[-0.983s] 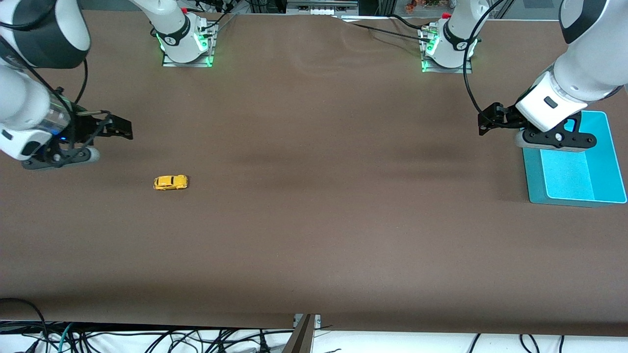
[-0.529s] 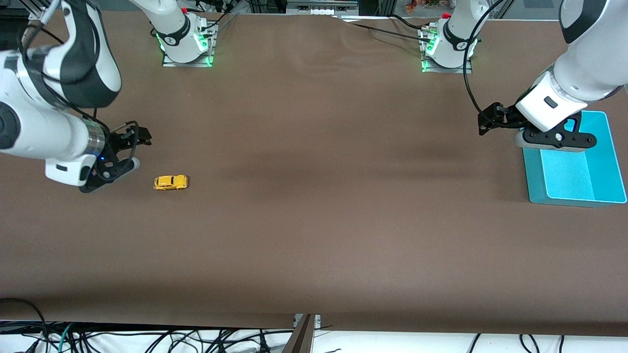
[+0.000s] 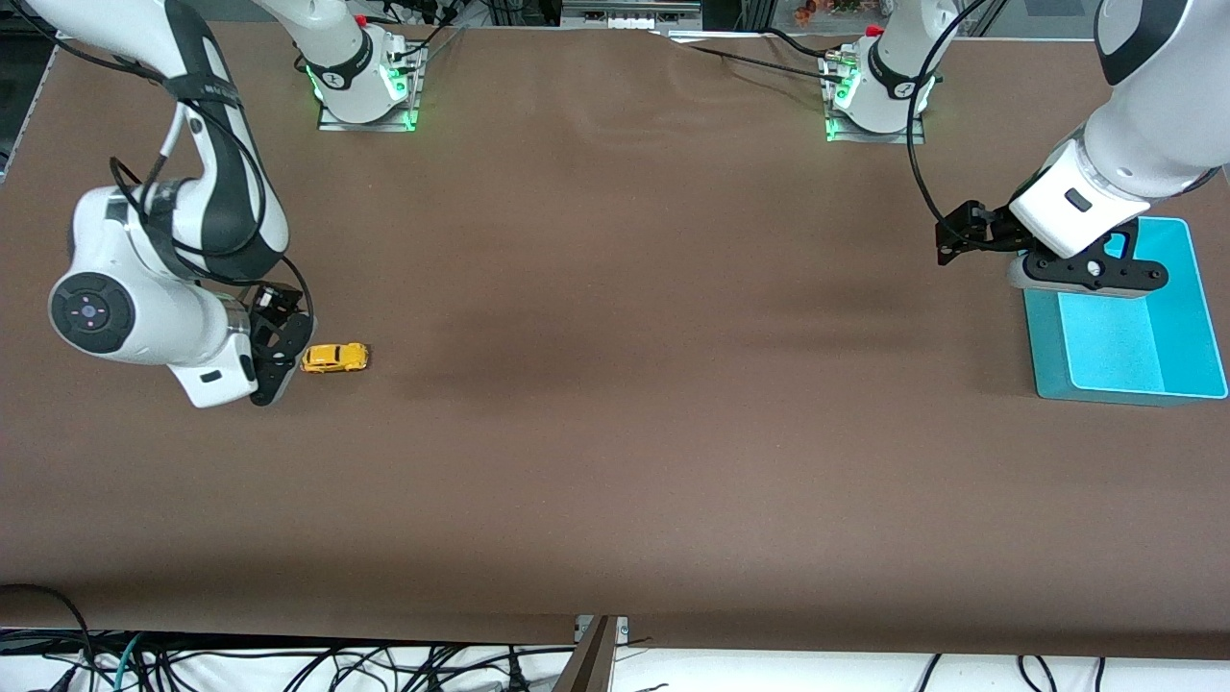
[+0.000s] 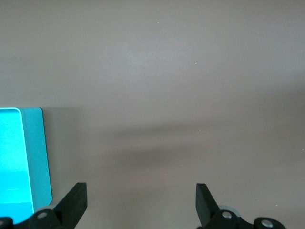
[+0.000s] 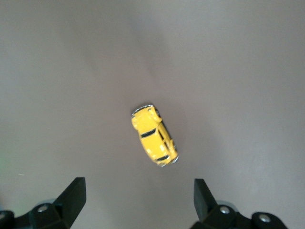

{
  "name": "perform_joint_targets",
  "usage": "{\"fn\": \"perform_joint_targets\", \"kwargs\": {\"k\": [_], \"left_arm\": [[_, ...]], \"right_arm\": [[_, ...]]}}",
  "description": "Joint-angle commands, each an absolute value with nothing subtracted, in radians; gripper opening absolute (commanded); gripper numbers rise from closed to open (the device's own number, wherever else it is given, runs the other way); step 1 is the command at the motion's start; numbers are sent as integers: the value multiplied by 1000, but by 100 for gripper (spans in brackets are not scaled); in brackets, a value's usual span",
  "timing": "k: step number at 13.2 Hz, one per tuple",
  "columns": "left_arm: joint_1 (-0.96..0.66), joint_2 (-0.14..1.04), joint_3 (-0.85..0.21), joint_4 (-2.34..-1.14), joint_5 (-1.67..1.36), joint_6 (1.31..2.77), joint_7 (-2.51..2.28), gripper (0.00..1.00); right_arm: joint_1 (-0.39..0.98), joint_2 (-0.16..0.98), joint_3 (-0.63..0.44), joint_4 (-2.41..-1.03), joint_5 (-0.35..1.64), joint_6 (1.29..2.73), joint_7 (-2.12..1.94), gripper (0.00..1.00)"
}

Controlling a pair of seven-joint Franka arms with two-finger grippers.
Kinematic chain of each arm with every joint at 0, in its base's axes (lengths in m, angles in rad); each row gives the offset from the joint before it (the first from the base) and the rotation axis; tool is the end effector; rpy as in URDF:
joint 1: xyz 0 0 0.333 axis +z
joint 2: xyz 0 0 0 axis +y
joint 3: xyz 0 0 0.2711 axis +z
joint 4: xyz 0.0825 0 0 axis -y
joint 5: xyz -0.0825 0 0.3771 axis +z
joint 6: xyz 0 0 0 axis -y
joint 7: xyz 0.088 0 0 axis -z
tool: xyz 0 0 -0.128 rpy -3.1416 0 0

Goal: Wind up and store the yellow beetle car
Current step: 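Lower the open right gripper over the yellow car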

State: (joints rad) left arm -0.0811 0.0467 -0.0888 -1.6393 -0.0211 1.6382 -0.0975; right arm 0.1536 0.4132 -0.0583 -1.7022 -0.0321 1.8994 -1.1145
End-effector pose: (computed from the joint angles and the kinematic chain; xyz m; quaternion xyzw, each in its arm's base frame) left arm 0.5525 -0.0966 0.5066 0.9990 -0.0352 -0.0253 0.0093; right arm 0.6057 0.0566 0.2800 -0.8130 -0.5717 0.1067 0.0293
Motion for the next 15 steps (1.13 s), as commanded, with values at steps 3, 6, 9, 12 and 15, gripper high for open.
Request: {"fn": "perform_joint_targets", "kwargs": {"k": [3, 6, 9, 12, 15], "left_arm": [[-84, 58, -91, -1598, -44, 1620, -106, 100], [-84, 58, -91, -1598, -44, 1618, -106, 100], [-84, 58, -91, -1598, -44, 1618, -106, 100], [-83, 58, -89, -1598, -44, 1618, -106, 100], [-81, 58, -89, -1598, -44, 1618, -104, 100]], "right_arm": [[144, 383, -57, -1955, -37, 2230, -1334, 99], [143, 382, -58, -2029, -35, 2353, -1406, 99], [138, 382, -58, -2091, -34, 2443, -1460, 99], [121, 388, -57, -2137, -32, 2525, -1517, 99], [121, 391, -57, -2146, -32, 2551, -1537, 99]]}}
